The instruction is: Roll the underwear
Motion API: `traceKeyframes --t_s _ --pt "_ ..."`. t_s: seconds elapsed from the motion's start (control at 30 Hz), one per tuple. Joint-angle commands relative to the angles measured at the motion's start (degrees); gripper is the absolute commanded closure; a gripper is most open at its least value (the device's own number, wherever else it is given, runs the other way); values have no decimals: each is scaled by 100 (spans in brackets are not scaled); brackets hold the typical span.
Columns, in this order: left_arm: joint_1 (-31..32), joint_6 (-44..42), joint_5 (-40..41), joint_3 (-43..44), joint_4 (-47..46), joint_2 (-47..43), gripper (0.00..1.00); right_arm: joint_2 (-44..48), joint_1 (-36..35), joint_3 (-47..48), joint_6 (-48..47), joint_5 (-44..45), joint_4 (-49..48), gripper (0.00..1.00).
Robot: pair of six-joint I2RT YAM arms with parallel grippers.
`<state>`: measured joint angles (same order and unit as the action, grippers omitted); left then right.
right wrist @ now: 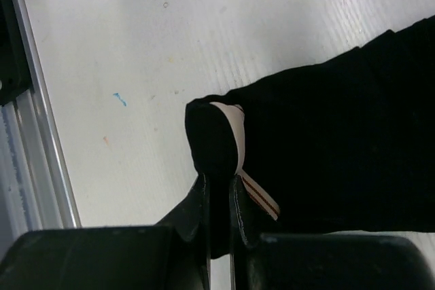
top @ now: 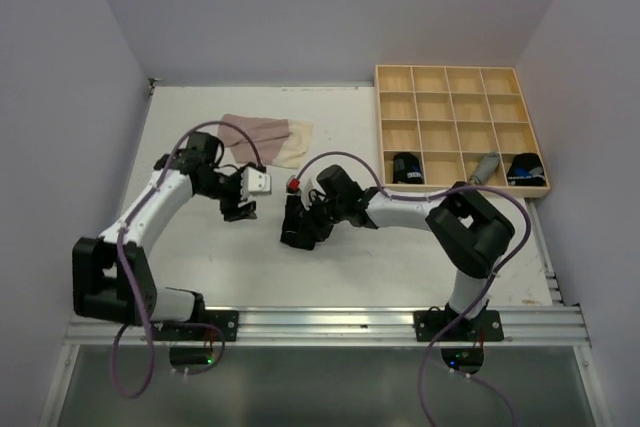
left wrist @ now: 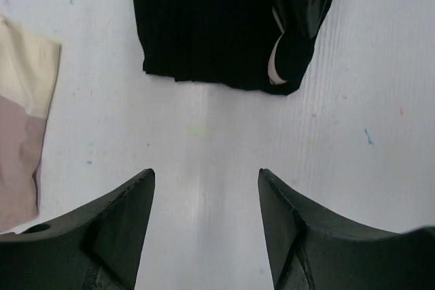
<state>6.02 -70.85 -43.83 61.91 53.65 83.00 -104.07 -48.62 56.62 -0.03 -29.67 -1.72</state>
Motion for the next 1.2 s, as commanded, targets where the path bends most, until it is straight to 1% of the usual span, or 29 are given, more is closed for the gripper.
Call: traceKeyframes --t_s 0.0,0.03,0.07,0.1,0.17,0.2,0.27,0.4,0.5,0.63,0.8,0.9,1.0,1.07,1.1,1.13,1.17 --pt "741 543 566 -1280 -1644 -1196 34 -227 177 -161 486 -328 857 100" --pt "951 685 682 -1530 -1934 -1486 34 -306 212 -117 513 -425 875 100" --pt "1371 860 857 -1750 -2233 -1915 33 -446 239 -81 591 -591 866 100" --pt "1584 1080 1172 -2083 -2627 -2058 33 -543 283 6 618 -679 857 100" --pt "2137 1274 1368 -2279 -2981 -2218 33 -797 327 94 636 -890 875 100" --pt "2218 1484 1473 -2419 -3061 -2218 34 -886 353 199 645 -952 910 100" --pt "2411 1556 1640 -2552 -3367 -2209 34 -1070 432 314 654 -1084 1032 100" --pt "2790 1557 1834 -2798 -3615 -2096 37 -1580 582 587 811 -1427 1129 100" --pt "3071 1417 2106 -2938 -3756 -1937 39 -1686 626 666 900 -1515 1112 100" --pt "3247 1249 2274 -3088 -3827 -1867 42 -1792 643 763 987 -1586 1138 100" --pt "3449 1468 2695 -3238 -4125 -1498 43 -1845 652 877 1005 -1638 1209 100" --pt "3485 1583 2836 -3229 -4327 -1243 47 -1853 661 930 970 -1621 1323 100" --pt "3564 1531 3029 -3282 -4433 -1137 52 -1862 661 982 961 -1621 1419 100" --pt "3651 1478 3109 -3308 -4407 -1076 58 -1862 670 1017 1005 -1595 1446 100" --pt "3669 1460 3118 -3299 -4346 -1032 62 -1845 670 1026 1014 -1603 1472 98" --pt "3730 1460 3118 -3273 -4258 -892 71 -1827 678 1044 1084 -1595 1464 96" --pt "3766 1503 3118 -3186 -4066 -795 75 -1792 687 1044 1128 -1577 1455 93"
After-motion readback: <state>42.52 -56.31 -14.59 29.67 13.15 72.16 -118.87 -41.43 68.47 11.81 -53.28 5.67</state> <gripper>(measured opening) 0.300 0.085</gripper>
